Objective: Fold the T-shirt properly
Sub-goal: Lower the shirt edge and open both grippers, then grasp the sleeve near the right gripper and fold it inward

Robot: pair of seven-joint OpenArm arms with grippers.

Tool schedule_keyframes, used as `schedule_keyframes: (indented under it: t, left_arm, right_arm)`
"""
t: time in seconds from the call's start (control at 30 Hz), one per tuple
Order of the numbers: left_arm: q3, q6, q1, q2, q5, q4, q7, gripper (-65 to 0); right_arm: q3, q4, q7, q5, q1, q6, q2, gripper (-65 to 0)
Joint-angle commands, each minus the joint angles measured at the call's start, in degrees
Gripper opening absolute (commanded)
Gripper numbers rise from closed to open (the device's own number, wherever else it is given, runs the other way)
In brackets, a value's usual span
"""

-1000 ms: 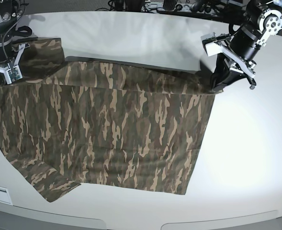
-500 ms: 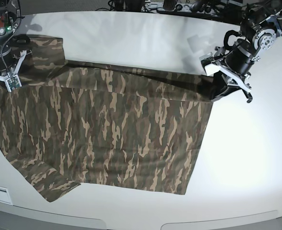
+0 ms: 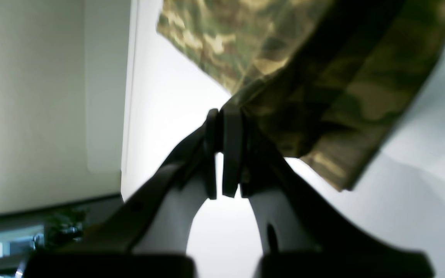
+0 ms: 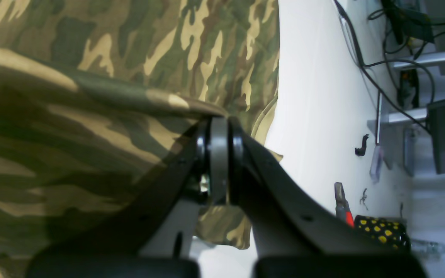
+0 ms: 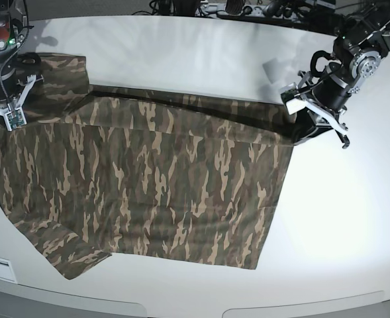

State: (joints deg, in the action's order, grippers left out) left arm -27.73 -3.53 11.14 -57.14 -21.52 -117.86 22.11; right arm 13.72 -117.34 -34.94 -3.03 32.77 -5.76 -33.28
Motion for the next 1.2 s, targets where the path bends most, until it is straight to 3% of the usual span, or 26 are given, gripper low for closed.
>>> schedule_keyframes:
  t: [0.0, 0.1, 0.37, 0.43, 0.47, 0.53, 0.6, 0.67, 0.8, 0.87, 0.9, 0.93, 1.03, 1.07, 1.1, 1.17]
  left_arm:
    - [0.4, -0.4, -1.4, -0.5, 0.3, 0.0, -1.4, -65.0]
    - [0.4, 0.2, -2.2, 0.9, 1.8, 0.7, -1.6, -65.0]
    - [0.4, 1.1, -2.3, 1.5, 2.2, 0.7, -1.8, -65.0]
    - [0.4, 1.0, -2.3, 1.4, 2.4, 0.7, -1.8, -65.0]
    - [0.4, -0.1, -2.3, 1.4, 2.6, 0.7, -1.7, -65.0]
    - [0.4, -5.1, -2.3, 1.4, 5.0, 0.7, -0.7, -52.9]
    - [0.4, -10.3, -2.3, 1.7, 8.5, 0.6, 0.2, -45.4]
    - [0.4, -11.5, -2.3, 2.1, 10.4, 0.6, 1.2, -45.3]
    - [0.4, -10.0, -2.3, 2.1, 11.5, 0.6, 2.3, -46.5]
    - [0.4, -10.1, -2.3, 2.1, 11.5, 0.6, 2.3, -52.9]
    - [0.4, -10.6, -2.3, 2.1, 11.5, 0.6, 2.3, -59.4]
    - [0.4, -11.3, -2.3, 2.1, 11.5, 0.6, 2.3, -65.0]
    - [0.4, -11.5, -2.3, 2.1, 11.5, 0.5, 1.8, -65.0]
    - [0.4, -11.5, -2.3, 2.1, 11.5, 0.5, 1.8, -65.0]
    - [0.4, -11.5, -2.3, 2.1, 11.5, 0.5, 1.4, -65.0]
    - [0.4, -11.2, -2.3, 2.1, 11.5, 0.5, 0.5, -65.0]
  right_arm:
    - [0.6, -0.7, 0.9, 0.3, -0.7, 0.7, -1.0, -65.0]
    - [0.6, -0.6, 0.9, 1.8, -1.4, -1.5, -1.0, -65.0]
    - [0.6, -0.5, 0.9, 3.0, -1.4, -1.6, -1.0, -65.0]
    - [0.6, -0.1, 1.9, 3.2, -1.4, -0.1, -1.0, -65.0]
    - [0.6, -0.1, 1.9, 3.2, -1.4, 2.5, -1.0, -65.0]
    - [0.6, -0.1, 1.1, 3.0, -1.4, 7.2, -1.0, -48.2]
    - [0.6, -0.1, -0.4, 3.1, -1.4, 8.6, -1.0, -33.9]
    - [0.6, -0.1, -2.3, 3.1, -1.4, 8.5, -1.0, -31.3]
    - [0.6, -0.1, -2.9, 3.0, -1.4, 8.5, -1.0, -31.3]
    - [0.6, -0.1, -2.9, 2.6, -1.4, 8.5, -1.0, -31.5]
    - [0.6, -0.1, -2.9, 2.6, -1.4, 8.6, -1.0, -32.9]
    - [0.6, -0.2, -2.9, 2.7, -1.4, 8.5, -1.0, -37.1]
    - [0.6, -0.2, -4.1, 4.7, -1.4, 8.5, -1.0, -63.1]
    - [0.6, -0.2, -4.7, 6.4, -1.4, 8.1, -1.0, -65.0]
    - [0.6, -0.2, -5.2, 8.7, -1.3, 6.1, -1.0, -65.0]
    - [0.6, -0.2, -6.4, 15.7, -1.2, -2.8, -1.0, -65.0]
